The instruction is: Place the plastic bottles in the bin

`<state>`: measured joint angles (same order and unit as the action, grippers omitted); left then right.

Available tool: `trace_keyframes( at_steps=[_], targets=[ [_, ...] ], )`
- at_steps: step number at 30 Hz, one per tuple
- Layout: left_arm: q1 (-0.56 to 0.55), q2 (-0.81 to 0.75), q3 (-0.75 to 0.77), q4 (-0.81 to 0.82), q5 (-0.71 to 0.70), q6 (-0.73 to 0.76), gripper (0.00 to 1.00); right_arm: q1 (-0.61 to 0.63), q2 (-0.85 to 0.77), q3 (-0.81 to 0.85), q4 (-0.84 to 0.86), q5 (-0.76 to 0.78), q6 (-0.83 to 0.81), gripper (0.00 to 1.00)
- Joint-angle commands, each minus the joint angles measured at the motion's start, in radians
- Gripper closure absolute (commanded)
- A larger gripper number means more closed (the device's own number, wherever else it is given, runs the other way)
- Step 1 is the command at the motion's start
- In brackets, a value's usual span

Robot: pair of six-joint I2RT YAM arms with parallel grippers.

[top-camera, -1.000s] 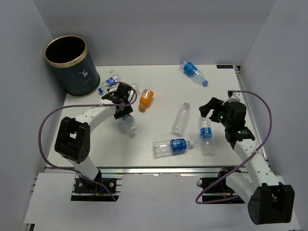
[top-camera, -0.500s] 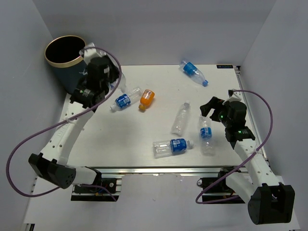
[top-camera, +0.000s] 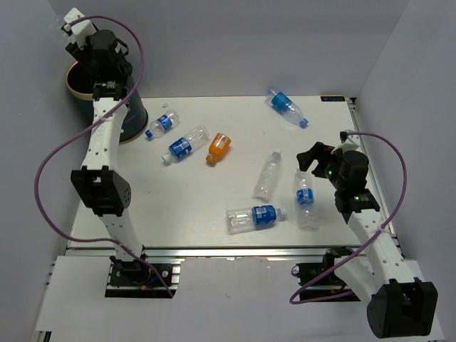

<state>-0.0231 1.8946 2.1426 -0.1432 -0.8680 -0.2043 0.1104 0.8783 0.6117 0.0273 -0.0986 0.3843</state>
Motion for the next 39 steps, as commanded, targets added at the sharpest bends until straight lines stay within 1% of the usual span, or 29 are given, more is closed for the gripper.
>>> trace_keyframes(
  at_steps=[1,2,3,4,5,6,7,8,9,10,11,13,16,17,19,20,21,23,24,25,26,28,29,30,32,34,35,37,39],
  targets=[
    [-0.014,0.067,-0.009,0.443,-0.189,0.334,0.69,-0.003,-0.012,0.008,0.068,-0.036,-0.019,0.11],
    [-0.009,0.108,0.091,0.492,-0.236,0.421,0.69,-0.003,-0.007,0.005,0.071,-0.053,-0.024,0.11],
    [-0.003,0.157,0.164,0.488,-0.249,0.457,0.69,-0.003,-0.006,0.005,0.072,-0.059,-0.024,0.11],
    [0.006,0.25,0.233,0.478,-0.252,0.483,0.68,-0.003,-0.002,0.006,0.072,-0.068,-0.027,0.11],
    [0.011,0.28,0.273,0.481,-0.25,0.511,0.67,-0.003,0.001,0.006,0.069,-0.078,-0.03,0.11],
    [0.015,0.281,0.254,0.573,-0.244,0.532,0.64,-0.003,0.004,0.011,0.069,-0.082,-0.032,0.11],
    [0.021,0.264,0.172,0.593,-0.238,0.534,0.62,-0.003,0.005,0.013,0.068,-0.087,-0.033,0.11],
    [0.022,0.262,0.163,0.568,-0.223,0.51,0.55,-0.003,0.007,0.014,0.066,-0.092,-0.038,0.11],
    [0.056,0.264,0.165,0.498,-0.206,0.467,0.46,-0.003,0.005,0.017,0.059,-0.093,-0.038,0.11],
    [0.066,0.267,0.154,0.487,-0.189,0.457,0.36,-0.005,0.004,0.014,0.06,-0.092,-0.039,0.11],
    [0.069,0.27,0.145,0.484,-0.192,0.457,0.13,-0.003,0.002,0.011,0.06,-0.09,-0.039,0.11],
    [0.072,0.273,0.134,0.479,-0.192,0.468,0.03,-0.005,-0.001,0.01,0.06,-0.09,-0.038,0.11],
    [0.072,0.258,0.134,0.417,-0.177,0.435,0.02,-0.005,-0.007,0.005,0.06,-0.09,-0.036,0.11],
    [0.072,0.238,0.155,0.381,-0.139,0.41,0.02,-0.005,-0.01,0.002,0.063,-0.09,-0.033,0.11],
    [0.071,0.212,0.189,0.231,-0.059,0.326,0.02,-0.003,-0.01,0.0,0.065,-0.09,-0.03,0.11],
    [0.069,0.192,0.197,0.173,0.052,0.292,0.02,-0.003,-0.01,-0.001,0.066,-0.09,-0.025,0.11],
    [0.066,0.138,0.192,0.062,0.116,0.239,0.02,-0.003,-0.01,-0.001,0.065,-0.09,-0.024,0.11],
    [0.048,0.081,0.151,-0.045,0.286,0.211,0.02,-0.005,-0.007,-0.003,0.066,-0.098,-0.022,0.11],
    [0.04,0.031,0.136,-0.076,0.338,0.166,0.02,-0.003,-0.004,-0.003,0.068,-0.104,-0.021,0.11],
    [-0.006,0.009,0.123,-0.114,0.404,0.169,0.02,-0.003,-0.002,-0.001,0.066,-0.124,-0.021,0.11],
    [-0.021,-0.009,0.113,-0.18,0.472,0.174,0.02,-0.005,0.004,0.003,0.063,-0.133,-0.021,0.11],
    [-0.075,-0.069,0.027,-0.228,0.675,0.2,0.02,-0.005,0.008,0.008,0.057,-0.162,-0.022,0.11],
    [-0.093,-0.09,-0.013,-0.272,0.761,0.268,0.02,-0.005,0.01,0.008,0.056,-0.17,-0.024,0.11],
    [-0.131,-0.127,-0.101,-0.289,0.938,0.304,0.02,-0.003,0.011,0.008,0.054,-0.177,-0.025,0.11],
    [-0.208,-0.158,-0.24,-0.315,1.013,0.394,0.02,-0.003,0.011,0.005,0.053,-0.184,-0.021,0.1],
    [-0.245,-0.176,-0.312,-0.335,1.038,0.442,0.02,-0.003,0.011,0.005,0.049,-0.178,-0.021,0.11],
    [-0.253,-0.169,-0.334,-0.351,1.067,0.495,0.02,-0.003,0.013,0.006,0.048,-0.179,-0.022,0.11],
    [-0.265,-0.128,-0.357,-0.369,1.101,0.502,0.02,-0.003,0.014,0.008,0.045,-0.181,-0.024,0.11],
    [-0.264,-0.092,-0.351,-0.42,1.12,0.554,0.02,-0.005,0.016,0.011,0.039,-0.182,-0.027,0.11]
  ],
)
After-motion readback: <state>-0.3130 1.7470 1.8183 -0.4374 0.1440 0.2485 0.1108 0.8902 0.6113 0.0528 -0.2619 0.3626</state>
